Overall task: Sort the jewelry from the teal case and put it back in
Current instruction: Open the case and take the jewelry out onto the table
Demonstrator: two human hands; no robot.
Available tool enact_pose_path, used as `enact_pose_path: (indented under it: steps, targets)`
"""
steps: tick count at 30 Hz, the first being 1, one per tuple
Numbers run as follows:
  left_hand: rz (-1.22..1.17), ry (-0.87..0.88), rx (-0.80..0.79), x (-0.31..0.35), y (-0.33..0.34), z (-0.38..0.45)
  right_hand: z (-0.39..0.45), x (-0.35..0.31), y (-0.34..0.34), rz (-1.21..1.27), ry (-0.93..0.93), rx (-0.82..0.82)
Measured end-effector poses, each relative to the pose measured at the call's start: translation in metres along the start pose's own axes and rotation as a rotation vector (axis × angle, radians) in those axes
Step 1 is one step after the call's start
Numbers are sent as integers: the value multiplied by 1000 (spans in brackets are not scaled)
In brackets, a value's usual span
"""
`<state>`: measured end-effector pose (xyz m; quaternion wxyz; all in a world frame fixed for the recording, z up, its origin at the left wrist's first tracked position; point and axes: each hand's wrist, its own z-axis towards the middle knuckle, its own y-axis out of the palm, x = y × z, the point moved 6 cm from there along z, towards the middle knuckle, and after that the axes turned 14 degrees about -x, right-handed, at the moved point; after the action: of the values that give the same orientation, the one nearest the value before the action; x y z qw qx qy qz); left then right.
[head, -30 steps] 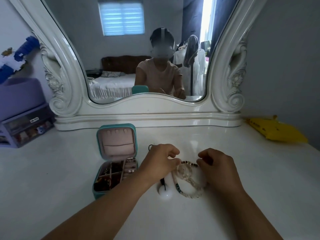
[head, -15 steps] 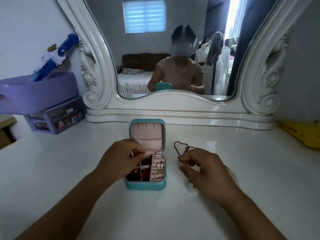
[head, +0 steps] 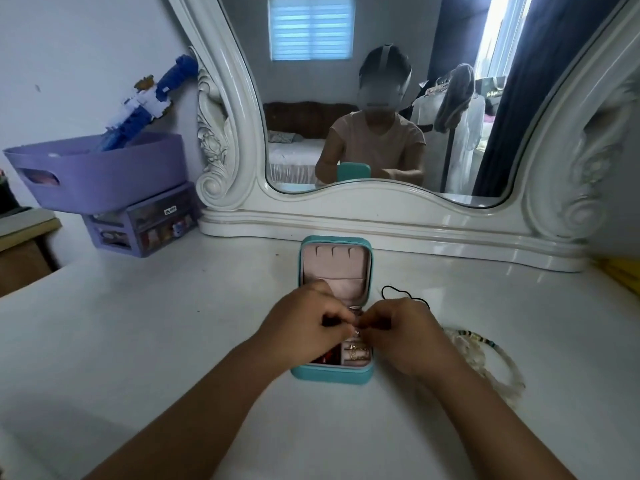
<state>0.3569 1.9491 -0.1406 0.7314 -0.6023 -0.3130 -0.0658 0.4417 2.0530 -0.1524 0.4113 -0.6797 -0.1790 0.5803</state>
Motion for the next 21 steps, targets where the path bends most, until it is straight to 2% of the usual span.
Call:
enact_pose_path:
  steps: [5,11,15,21]
  targets:
    - [166,0,-63,12,5,14,7,-5,-1,-131,37,-64]
    - [307,142,-75,20,4,17,9,-7,1,-235,60,-84]
    - [257,219,33,16,2,11,9,-12,1,-280,59,-84]
    - [151,203,166,9,-11,-5,5,-25,6,-454,-27,-39]
